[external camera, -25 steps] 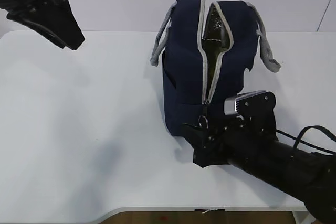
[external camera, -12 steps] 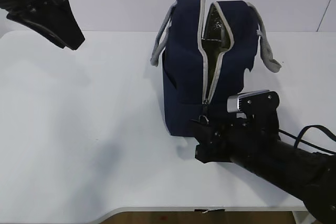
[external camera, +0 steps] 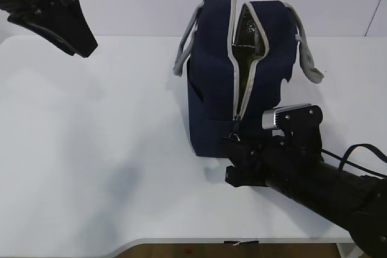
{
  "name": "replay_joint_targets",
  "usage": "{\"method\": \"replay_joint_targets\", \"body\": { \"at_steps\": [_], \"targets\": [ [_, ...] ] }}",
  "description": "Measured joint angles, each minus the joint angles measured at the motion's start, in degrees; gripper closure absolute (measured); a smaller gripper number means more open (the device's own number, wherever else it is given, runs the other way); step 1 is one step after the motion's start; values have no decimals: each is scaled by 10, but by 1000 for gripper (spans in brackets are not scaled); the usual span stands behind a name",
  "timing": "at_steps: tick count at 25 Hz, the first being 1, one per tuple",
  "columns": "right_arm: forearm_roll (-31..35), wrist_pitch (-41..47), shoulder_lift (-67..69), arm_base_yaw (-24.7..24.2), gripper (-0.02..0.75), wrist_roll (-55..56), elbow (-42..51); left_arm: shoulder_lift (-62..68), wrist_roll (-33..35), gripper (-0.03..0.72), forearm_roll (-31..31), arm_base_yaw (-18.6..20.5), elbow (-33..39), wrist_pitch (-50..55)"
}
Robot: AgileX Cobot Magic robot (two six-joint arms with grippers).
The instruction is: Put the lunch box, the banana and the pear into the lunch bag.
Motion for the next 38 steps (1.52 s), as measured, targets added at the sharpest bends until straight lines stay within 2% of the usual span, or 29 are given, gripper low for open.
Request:
{"method": "replay_joint_targets", "body": {
  "at_steps": [5,12,23,30,38],
  "targets": [
    [0,0,0,0,628,0,0,0,0,452,0,0,0,0],
    [-14,33,0,0,731,0,0,0,-1,452,-5,0,0,0],
    [-31,76,-32,0,731,23,0,0,-2,452,-19,-1,0,0],
    [-33,139,-99,0,731,24,0,-1,-2,452,-4,-37,44,0],
    [-51,269,-196,0,731,44,-6,1,-2,452,7,-67,90,-1]
  ]
}}
